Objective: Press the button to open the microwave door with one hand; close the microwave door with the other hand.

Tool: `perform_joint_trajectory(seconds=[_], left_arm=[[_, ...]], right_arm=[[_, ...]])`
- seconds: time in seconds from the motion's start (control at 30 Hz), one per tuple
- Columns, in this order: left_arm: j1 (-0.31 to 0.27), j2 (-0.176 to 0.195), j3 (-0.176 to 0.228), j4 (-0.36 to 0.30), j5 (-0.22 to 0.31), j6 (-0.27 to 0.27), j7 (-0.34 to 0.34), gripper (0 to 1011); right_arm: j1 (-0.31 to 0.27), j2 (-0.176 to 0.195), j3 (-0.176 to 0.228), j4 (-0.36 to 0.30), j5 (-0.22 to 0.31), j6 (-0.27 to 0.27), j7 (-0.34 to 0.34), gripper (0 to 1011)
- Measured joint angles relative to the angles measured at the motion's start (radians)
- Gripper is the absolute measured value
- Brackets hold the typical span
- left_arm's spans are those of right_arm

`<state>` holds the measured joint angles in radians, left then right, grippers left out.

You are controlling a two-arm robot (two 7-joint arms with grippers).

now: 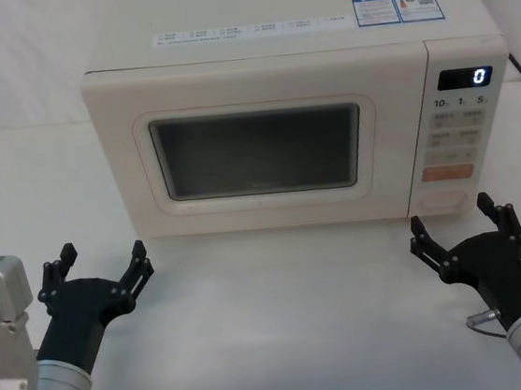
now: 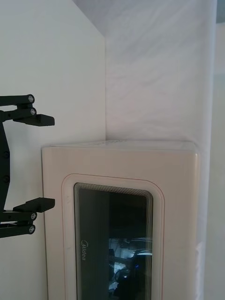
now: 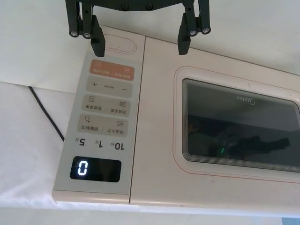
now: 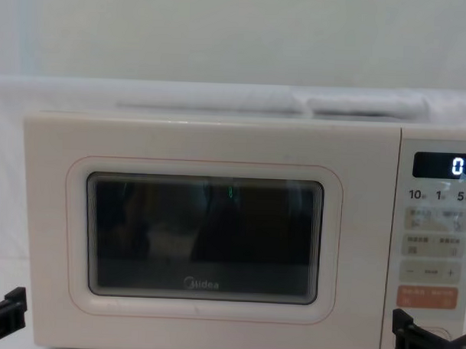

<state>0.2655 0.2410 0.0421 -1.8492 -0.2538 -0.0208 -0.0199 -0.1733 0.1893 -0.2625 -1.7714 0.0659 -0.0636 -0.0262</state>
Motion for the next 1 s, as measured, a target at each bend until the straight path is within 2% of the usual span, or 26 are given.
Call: perform_joint_trajectory(seconds=[1.0], left_arm=[[0.000, 0.000, 0.000, 0.000, 0.000, 0.000, 0.000, 1001]], right_arm=[[0.000, 0.000, 0.000, 0.000, 0.000, 0.000, 0.000, 1000]])
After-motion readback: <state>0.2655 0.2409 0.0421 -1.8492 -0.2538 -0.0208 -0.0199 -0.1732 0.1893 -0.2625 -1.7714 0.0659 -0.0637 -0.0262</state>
